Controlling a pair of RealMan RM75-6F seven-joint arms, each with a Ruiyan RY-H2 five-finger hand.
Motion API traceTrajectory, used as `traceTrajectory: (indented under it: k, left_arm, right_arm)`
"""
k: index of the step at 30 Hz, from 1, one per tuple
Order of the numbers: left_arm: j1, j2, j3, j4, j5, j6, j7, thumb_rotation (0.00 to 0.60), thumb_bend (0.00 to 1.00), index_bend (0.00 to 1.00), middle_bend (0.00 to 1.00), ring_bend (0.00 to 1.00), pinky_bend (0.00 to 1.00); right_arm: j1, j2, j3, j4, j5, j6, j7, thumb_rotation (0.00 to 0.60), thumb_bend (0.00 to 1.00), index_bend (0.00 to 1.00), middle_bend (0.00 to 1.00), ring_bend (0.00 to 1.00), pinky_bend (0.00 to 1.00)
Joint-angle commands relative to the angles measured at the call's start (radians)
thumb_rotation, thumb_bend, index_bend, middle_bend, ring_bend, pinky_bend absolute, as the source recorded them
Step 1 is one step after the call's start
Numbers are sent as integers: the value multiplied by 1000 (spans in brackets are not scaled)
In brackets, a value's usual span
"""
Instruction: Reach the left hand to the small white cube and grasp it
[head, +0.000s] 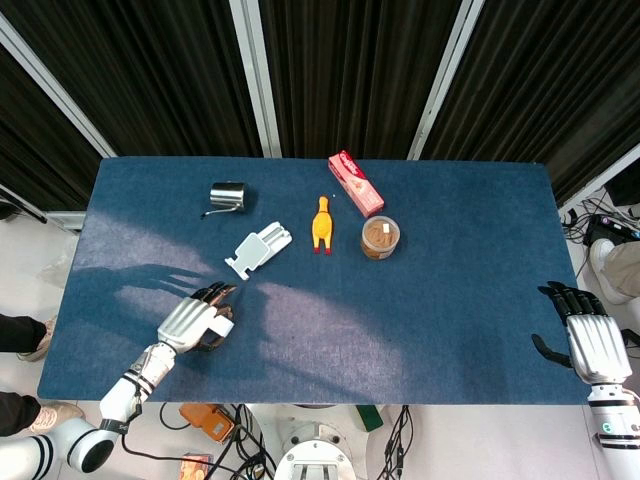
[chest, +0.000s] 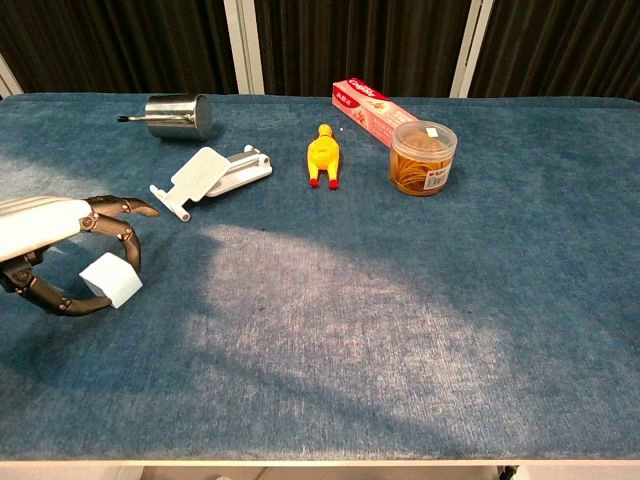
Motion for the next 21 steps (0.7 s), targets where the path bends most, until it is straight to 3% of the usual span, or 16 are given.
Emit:
traceTrajectory:
  k: [1, 9, 16, 21]
  left_arm:
    - [-8, -5, -8, 10, -7, -2, 5, 600, 329, 488, 89, 46, 194]
    - [-24, 36, -29, -40, -14, 19, 30, 600, 374, 510, 96, 49, 194]
    - [-40, 168, -61, -235, 14, 68, 105, 600, 372, 510, 96, 50, 194]
    - [-53, 275, -91, -386, 43, 105, 229, 600, 371, 510, 109, 61, 217]
  right_arm:
    - [0, 0, -1, 0, -1, 1, -1, 600, 392, 264, 222, 238, 212]
    - [-1, 2, 1, -1, 1, 2, 4, 600, 392, 264, 221, 238, 212]
    - [-2, 2, -2, -2, -5, 5, 2, 600, 392, 264, 222, 238, 212]
    - [-4, 4, -3, -3, -6, 7, 3, 600, 393, 264, 221, 238, 212]
